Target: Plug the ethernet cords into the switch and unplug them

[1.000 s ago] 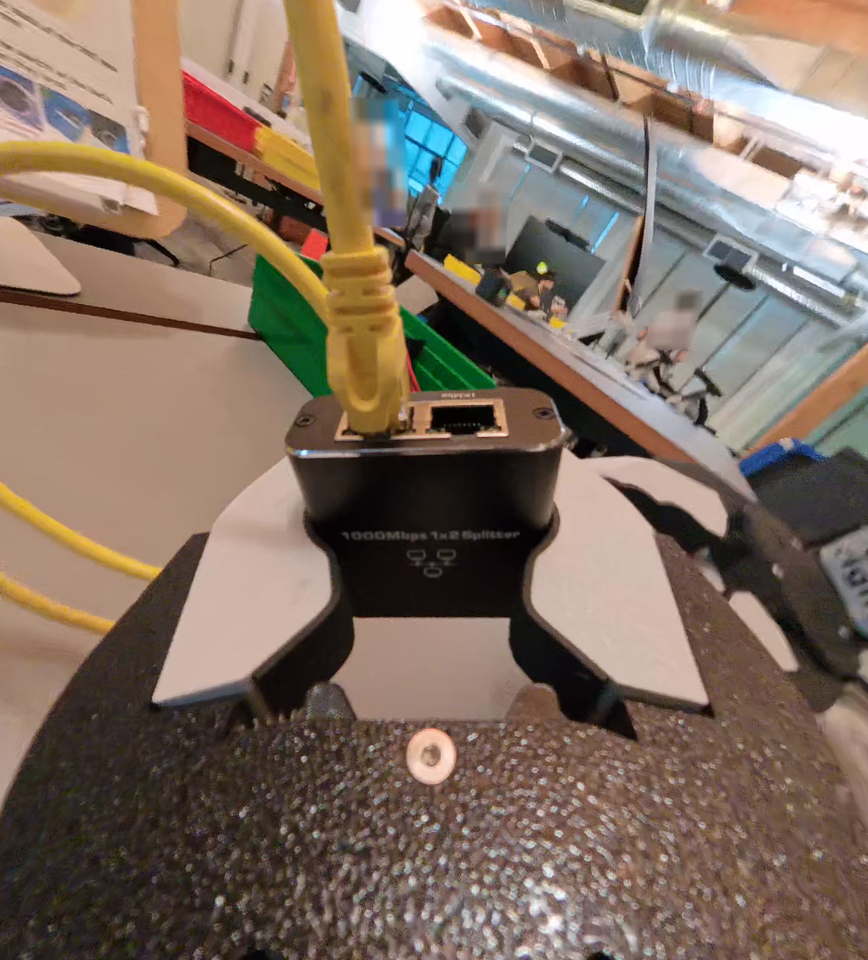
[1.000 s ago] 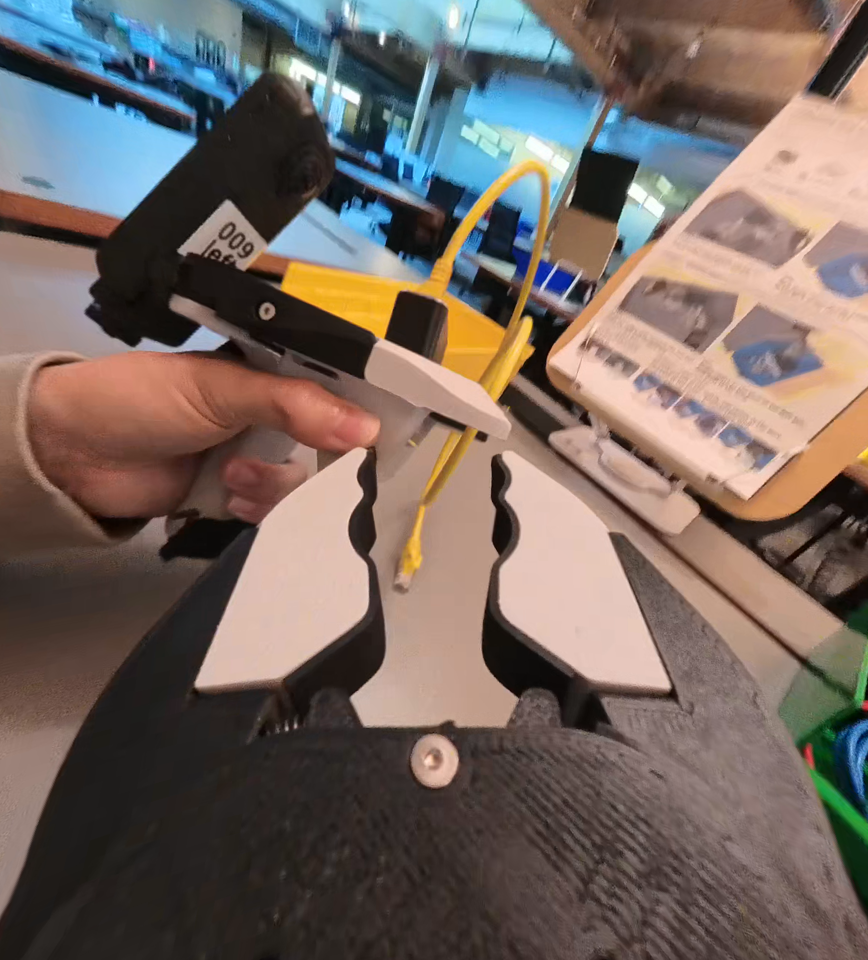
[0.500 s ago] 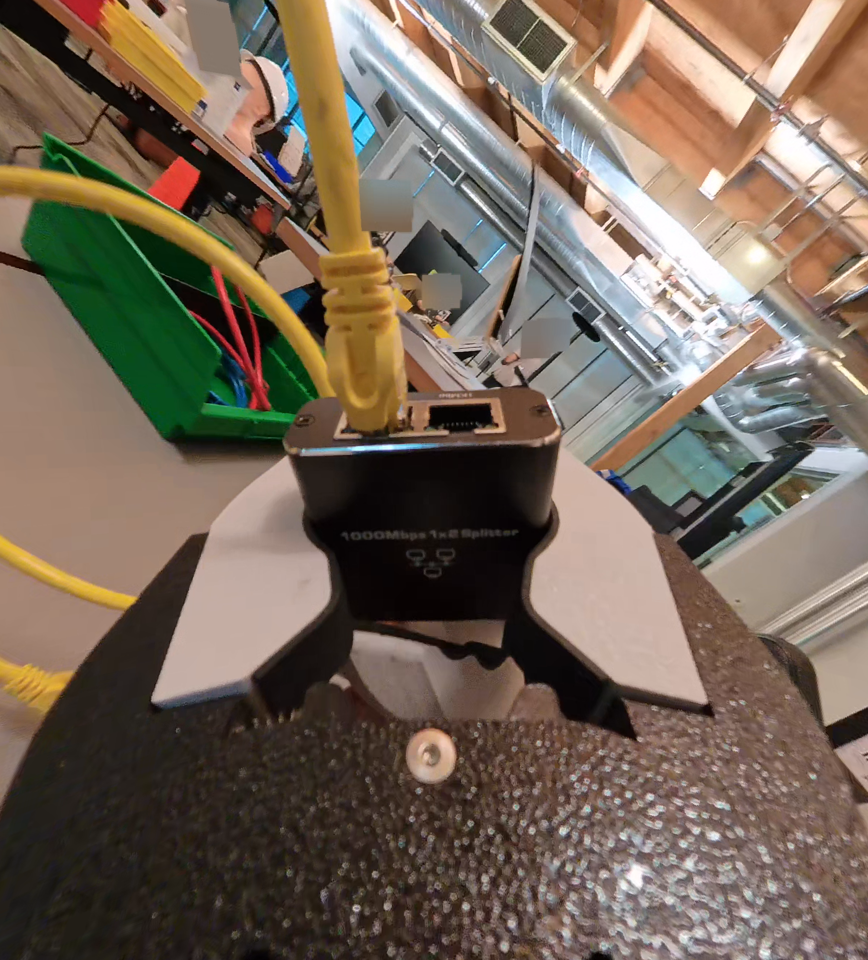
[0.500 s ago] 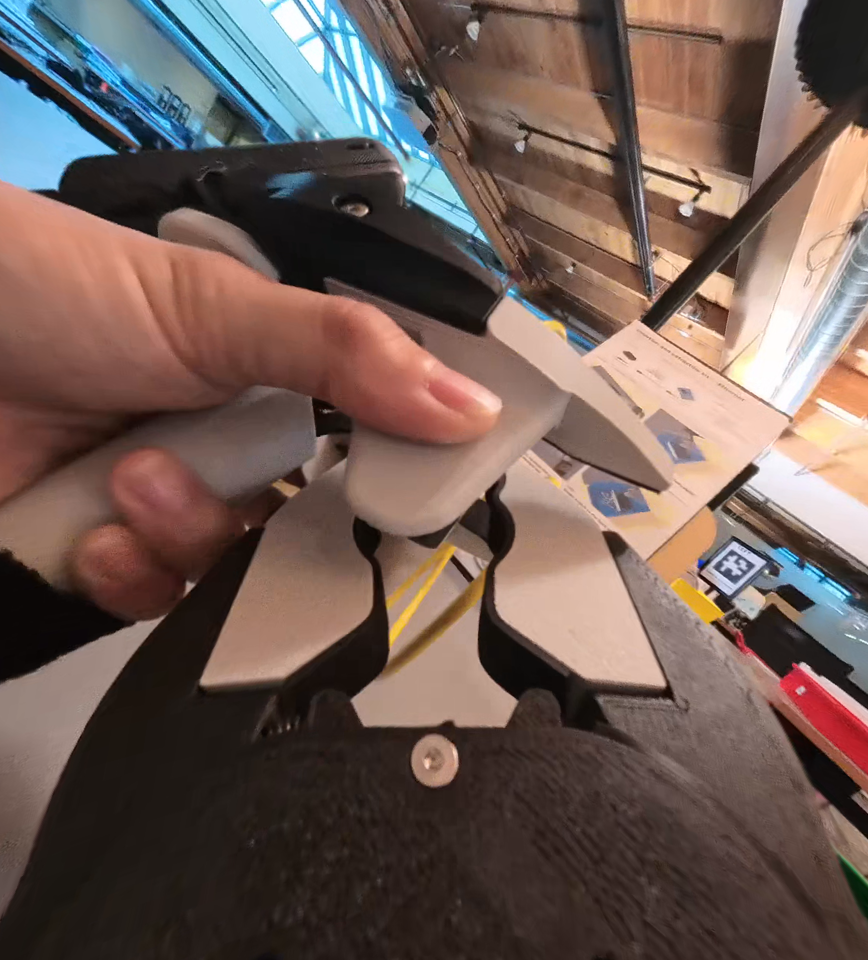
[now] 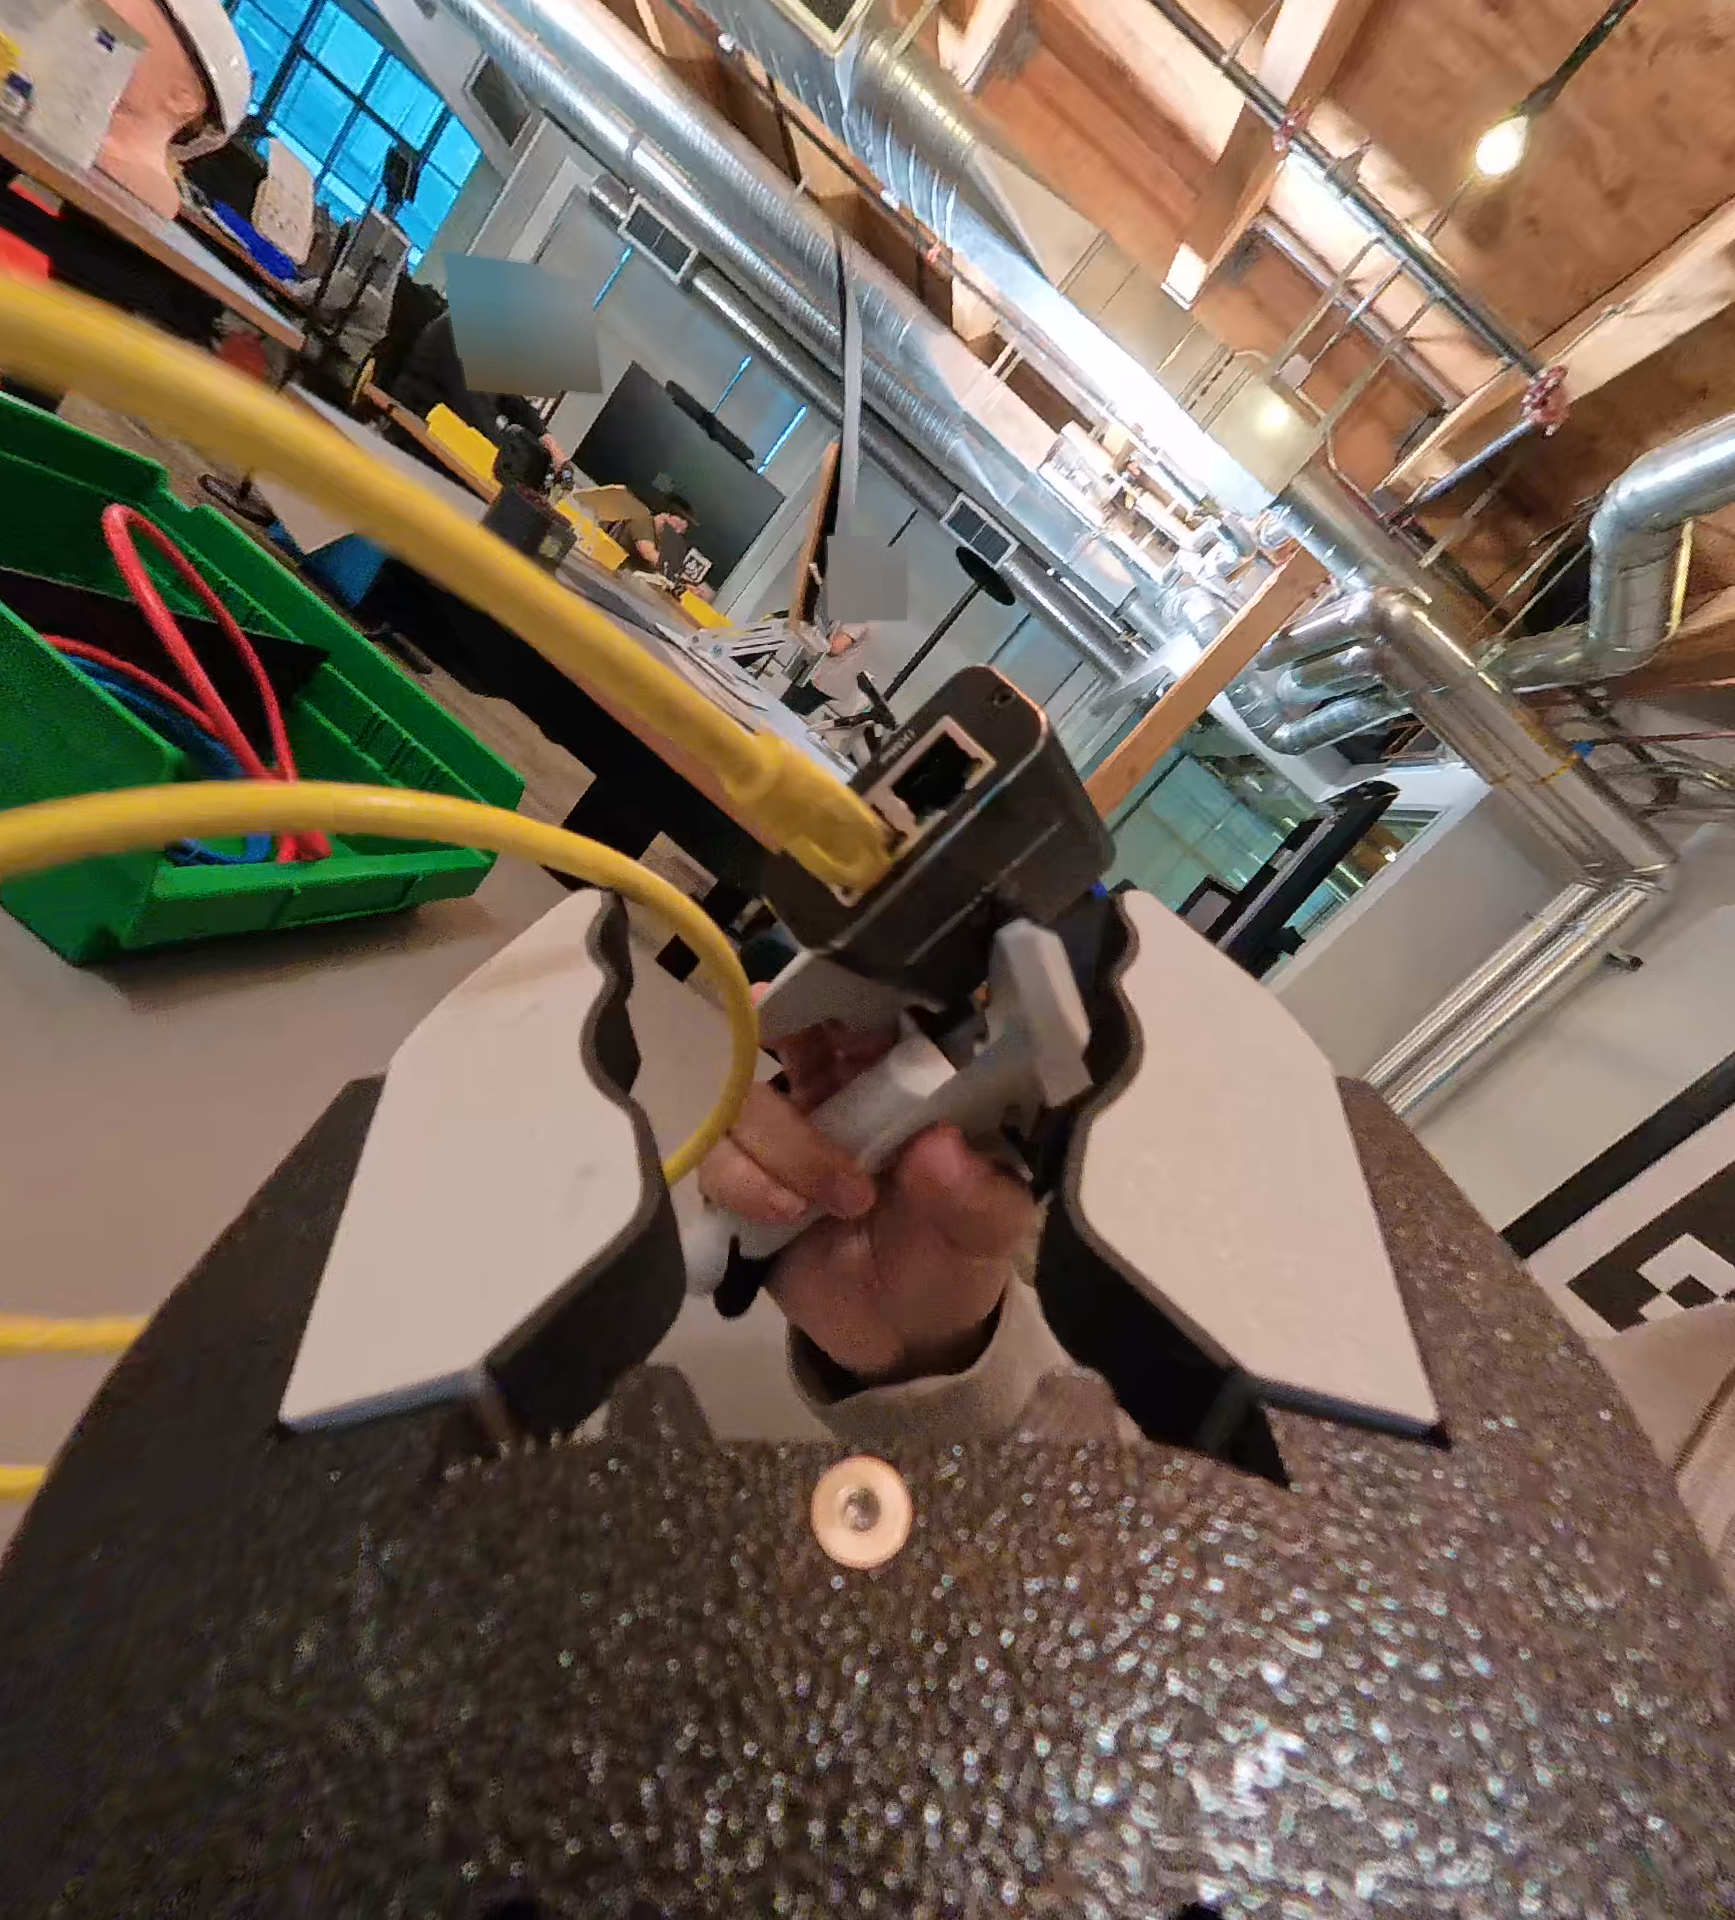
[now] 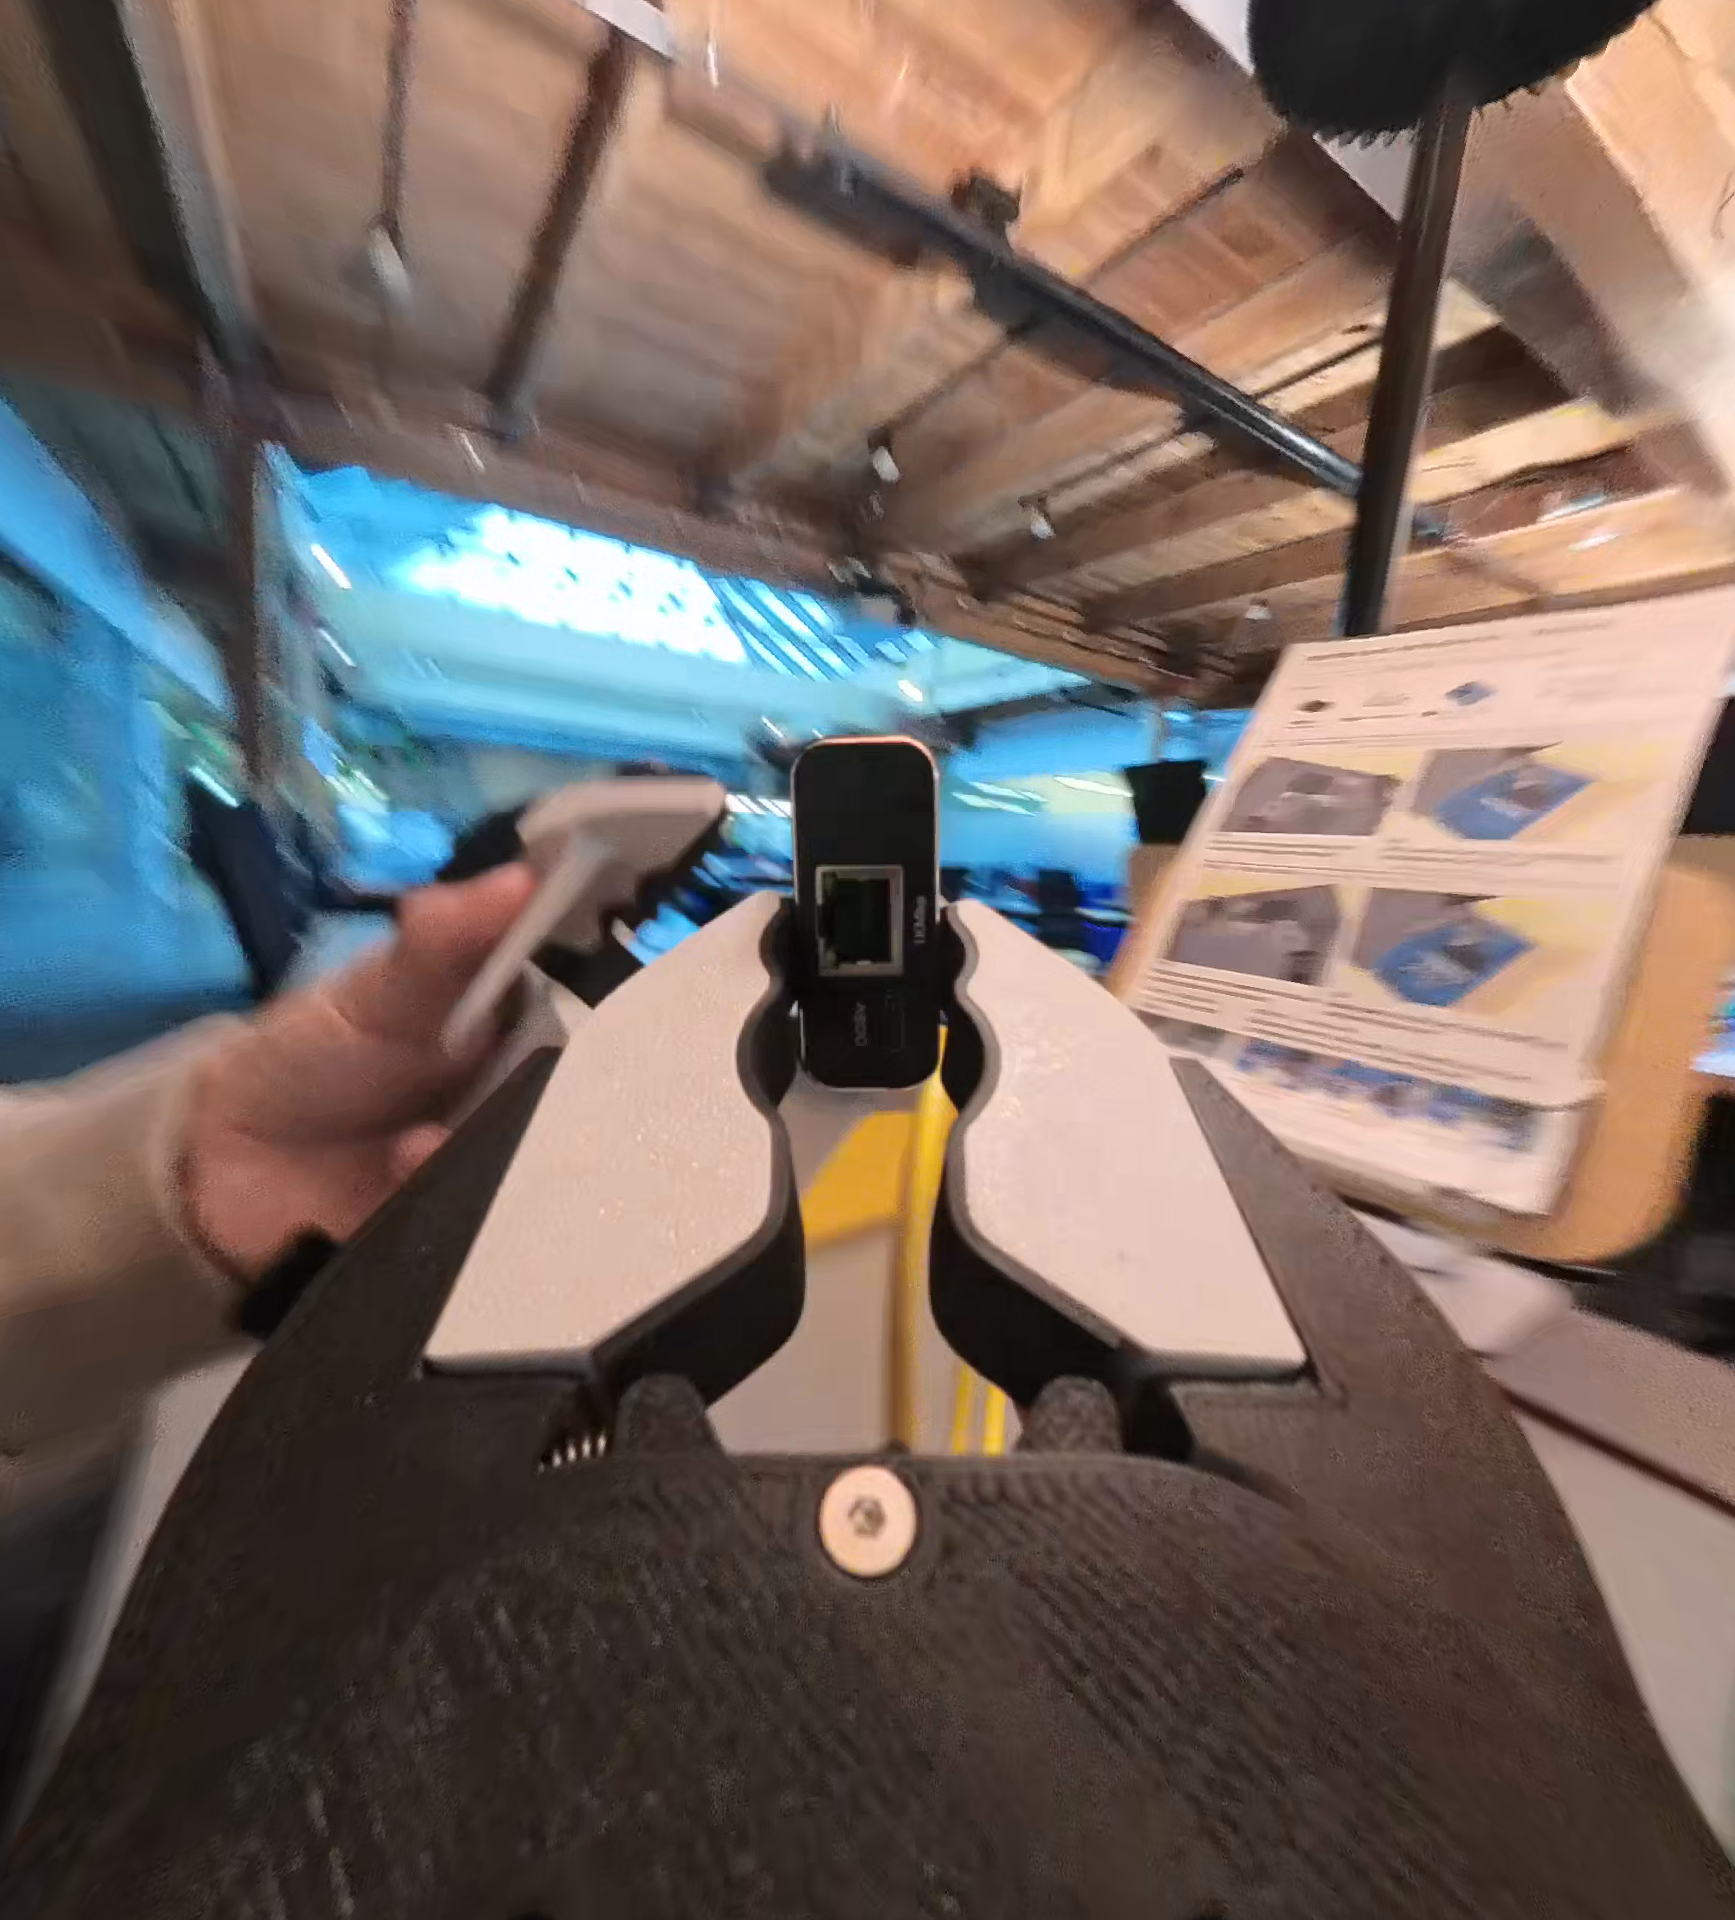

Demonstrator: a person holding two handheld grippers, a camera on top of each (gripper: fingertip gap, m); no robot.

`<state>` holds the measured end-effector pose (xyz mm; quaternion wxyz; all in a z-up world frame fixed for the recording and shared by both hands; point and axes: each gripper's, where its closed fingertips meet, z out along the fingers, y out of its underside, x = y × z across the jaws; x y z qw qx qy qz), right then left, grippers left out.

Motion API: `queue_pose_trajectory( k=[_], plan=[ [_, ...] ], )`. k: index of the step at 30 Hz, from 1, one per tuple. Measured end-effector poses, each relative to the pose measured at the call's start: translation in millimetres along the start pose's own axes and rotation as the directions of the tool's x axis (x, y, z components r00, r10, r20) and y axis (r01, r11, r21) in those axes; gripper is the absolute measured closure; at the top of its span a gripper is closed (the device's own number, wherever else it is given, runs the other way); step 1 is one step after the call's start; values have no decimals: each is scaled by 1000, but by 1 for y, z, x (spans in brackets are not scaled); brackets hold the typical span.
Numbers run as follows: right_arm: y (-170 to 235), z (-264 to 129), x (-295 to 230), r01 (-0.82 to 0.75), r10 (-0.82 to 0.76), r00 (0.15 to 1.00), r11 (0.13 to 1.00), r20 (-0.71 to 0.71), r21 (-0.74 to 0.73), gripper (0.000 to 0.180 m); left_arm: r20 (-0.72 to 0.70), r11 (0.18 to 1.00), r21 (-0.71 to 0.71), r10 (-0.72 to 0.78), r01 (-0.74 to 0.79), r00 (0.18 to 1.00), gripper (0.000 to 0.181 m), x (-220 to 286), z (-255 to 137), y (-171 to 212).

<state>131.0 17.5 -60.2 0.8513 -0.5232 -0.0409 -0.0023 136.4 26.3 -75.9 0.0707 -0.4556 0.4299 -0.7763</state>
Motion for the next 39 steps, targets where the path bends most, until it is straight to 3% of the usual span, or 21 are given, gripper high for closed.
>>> queue_pose_trajectory(
  k=[4, 8, 12, 13, 14, 15, 18, 23, 27, 30, 32, 34, 36, 39],
  plan=[
    [-17, -6, 11, -400, 389, 917, 900, 95, 173, 155, -31, 995, -14, 95, -96, 995, 104, 3, -1, 4],
    [-22, -10, 16, -560, 535, 828, 798, 168, 222, 154, -38, 975, 133, 183, -177, 982, 129, 8, -9, -17],
    [-13, -3, 7, -604, 575, 796, 774, 189, 189, 154, -32, 967, 117, 231, -226, 972, 124, 12, -7, -20],
    [-11, 0, 3, -625, 591, 779, 761, 210, 174, 154, -34, 968, 92, 238, -234, 971, 129, 12, -5, -17],
    [-11, 1, 3, -638, 605, 769, 749, 208, 178, 154, -33, 963, 87, 260, -256, 965, 150, 14, -5, -16],
    [-9, 1, 5, -646, 616, 763, 740, 197, 187, 154, -31, 953, 96, 292, -288, 956, 157, 16, -6, -16],
    [-8, 1, 6, -662, 627, 748, 728, 215, 179, 154, -19, 939, 89, 334, -331, 942, 158, 17, -6, -16],
    [2, 0, 5, -437, 434, 894, 899, 112, 4, 150, -17, 961, 1, 277, -277, 961, 159, 13, -8, -15],
    [6, -4, 1, -315, 330, 937, 940, 114, -133, 148, -37, 974, -62, 215, -217, 976, 159, 12, -10, -15],
    [5, -11, 12, 1, 8, 999, 983, 45, -184, 129, 24, 987, -136, 87, -83, 996, 159, -1, -11, -11],
    [2, -16, 10, 329, -323, 944, 923, 65, -200, 124, 37, 990, -137, -16, 21, 999, 159, -8, -12, -10],
    [8, -17, -1, 513, -496, 859, 831, 127, -214, 123, 16, 985, -123, -121, 122, 993, 159, -12, -12, -10],
    [16, -14, -2, 528, -509, 849, 814, 139, -241, 112, -18, 971, -137, -200, 195, 980, 159, -12, -10, -7],
    [7, -13, -1, 465, -457, 885, 872, 87, -152, 113, -33, 959, -204, -208, 197, 978, 159, -10, -8, 4]
  ],
)
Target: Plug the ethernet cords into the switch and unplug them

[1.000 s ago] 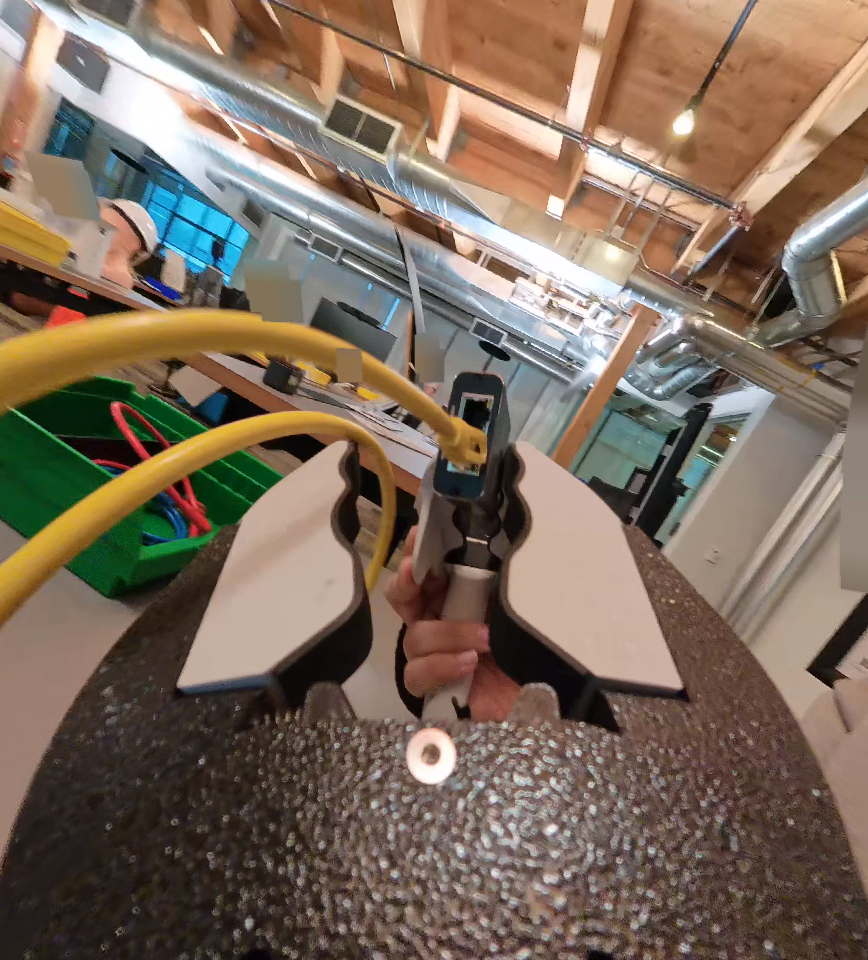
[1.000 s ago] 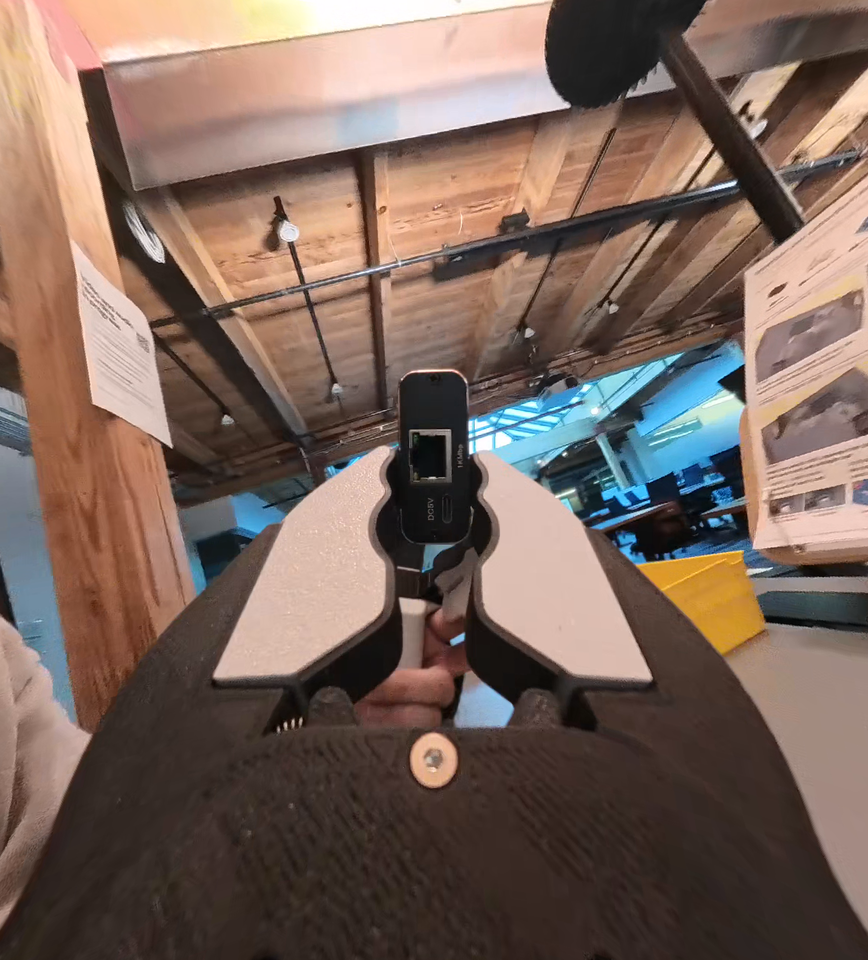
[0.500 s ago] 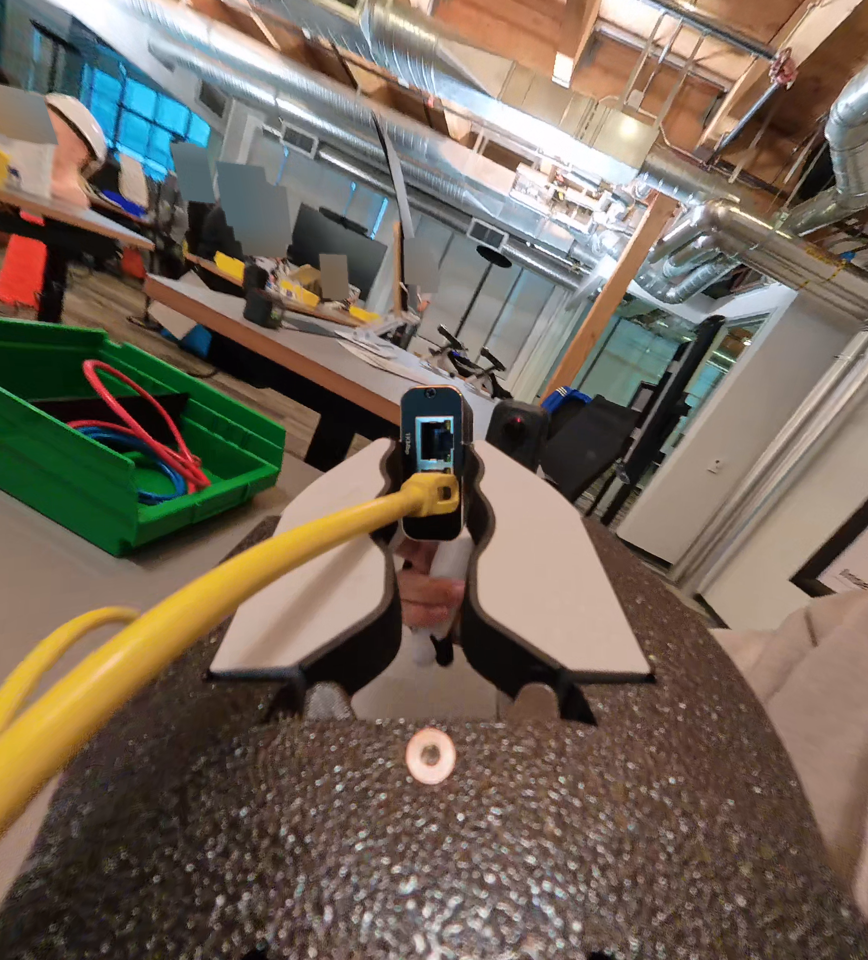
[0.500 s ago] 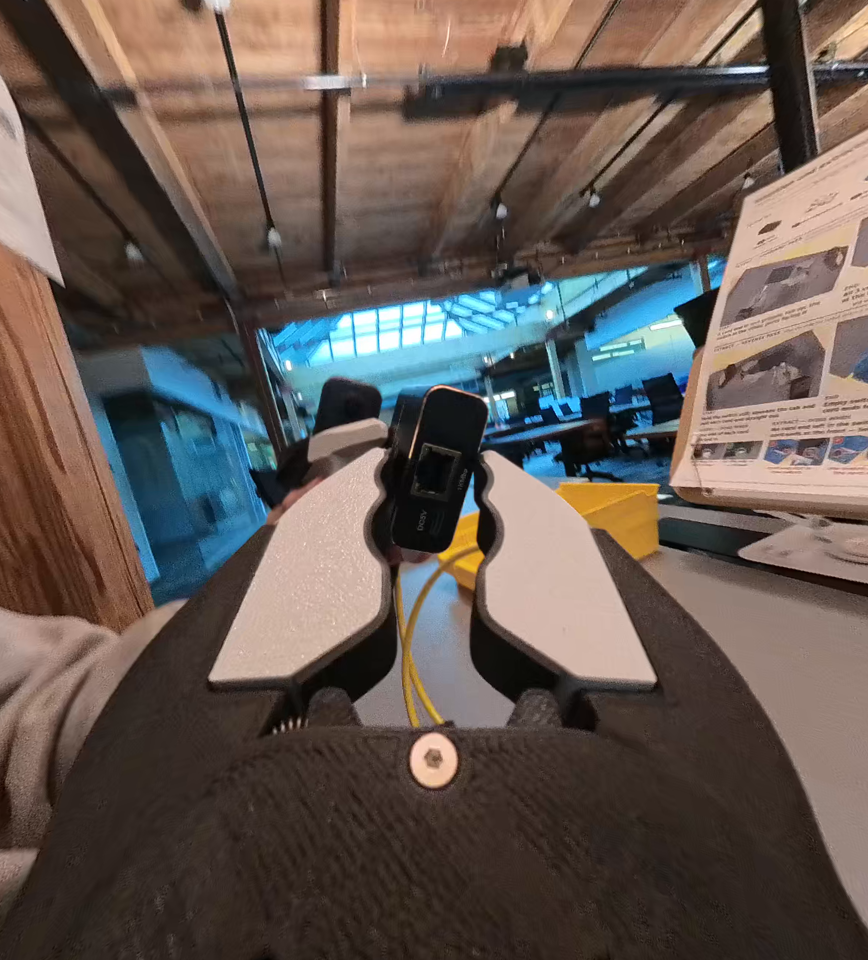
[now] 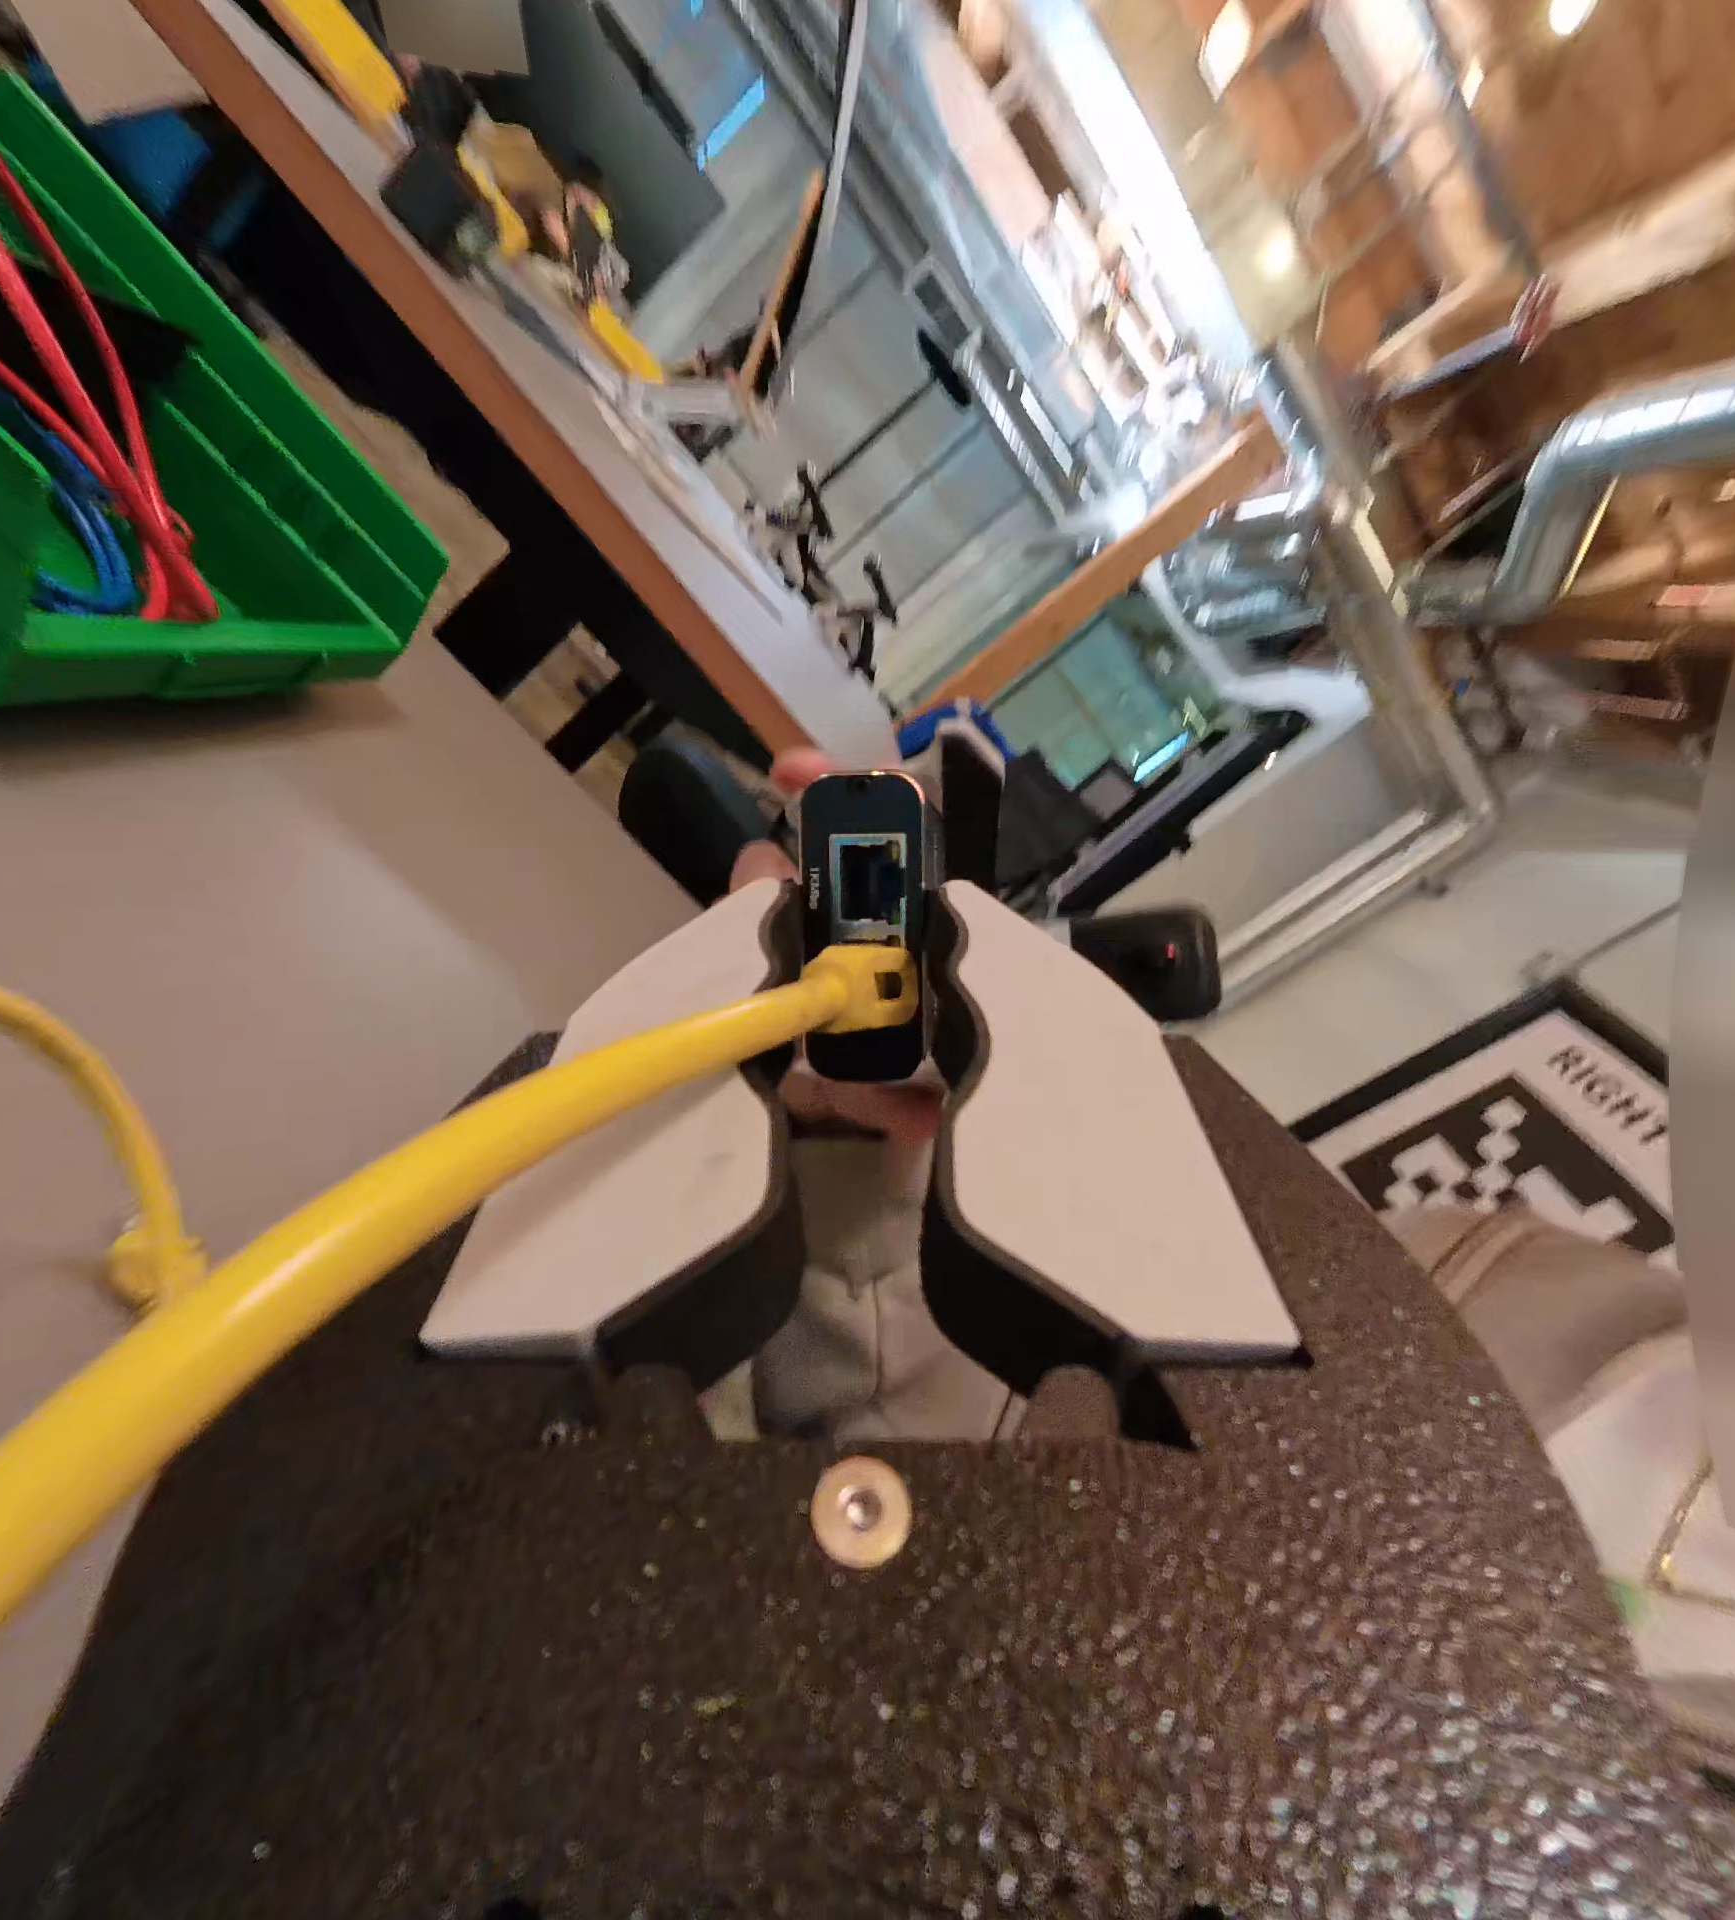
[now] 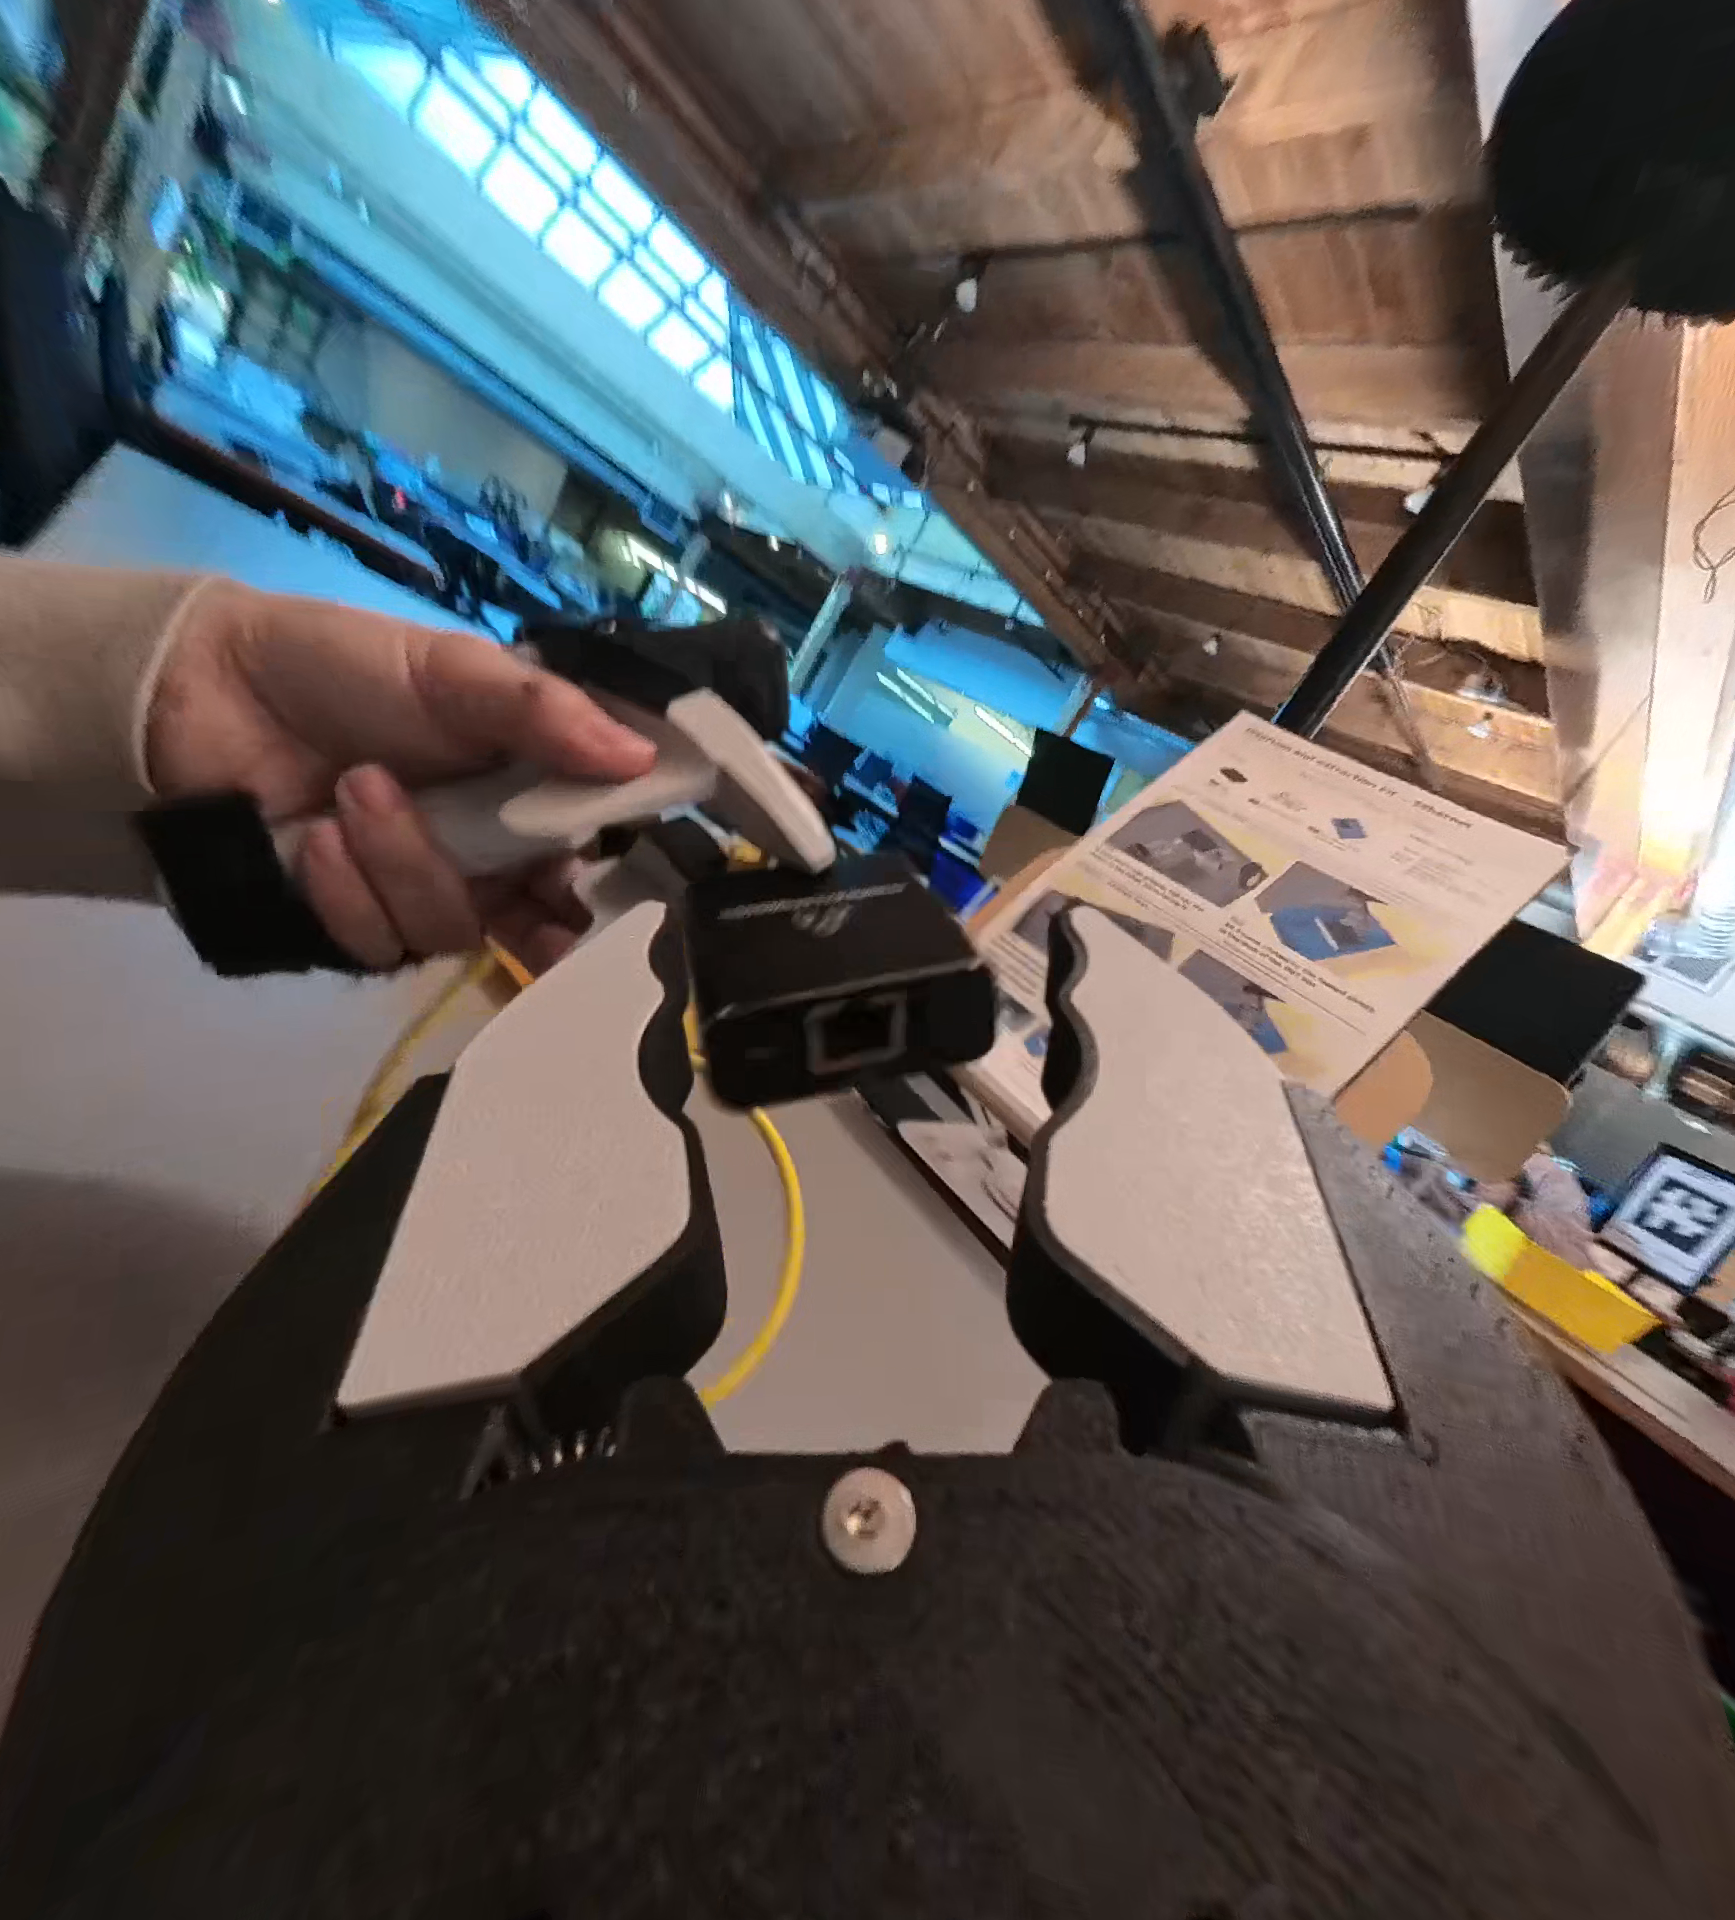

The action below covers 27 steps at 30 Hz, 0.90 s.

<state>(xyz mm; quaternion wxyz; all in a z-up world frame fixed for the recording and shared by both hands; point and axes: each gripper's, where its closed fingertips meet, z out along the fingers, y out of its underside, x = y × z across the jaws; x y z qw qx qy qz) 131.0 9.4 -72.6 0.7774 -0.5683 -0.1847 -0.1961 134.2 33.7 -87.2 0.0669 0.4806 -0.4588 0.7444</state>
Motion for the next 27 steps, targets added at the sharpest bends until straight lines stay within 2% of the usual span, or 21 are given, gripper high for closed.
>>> queue_pose_trajectory(
  k=[5, 11, 15, 16, 20, 23, 27],
  plan=[
    [6, 0, -19, -102, 100, 985, 995, 144, 11, 114, 6, 994, -104, 10, -10, 1000, 159, 1, 10, 21],
    [13, -1, -25, -80, 85, 980, 996, 179, -34, 116, 9, 994, -97, -44, 45, 999, 160, -1, 9, 23],
    [19, 0, -34, 4, 14, 976, 997, 217, -82, 111, 6, 992, -93, -79, 80, 997, 160, -4, 10, 26],
    [23, 0, -32, 22, 0, 979, 994, 206, -105, 112, 18, 994, -84, -73, 74, 997, 160, -6, 9, 24],
    [31, 0, -32, 73, -49, 980, 990, 191, -118, 97, 9, 995, -18, -103, 103, 995, 160, -7, 7, 15],
    [29, 4, -23, 132, -120, 987, 985, 111, -110, 90, -12, 992, -17, -124, 124, 992, 160, -4, 10, 18],
    [26, 4, -20, 114, -107, 991, 990, 84, -88, 93, -15, 991, -37, -132, 132, 991, 160, -4, 11, 23]
  ],
)
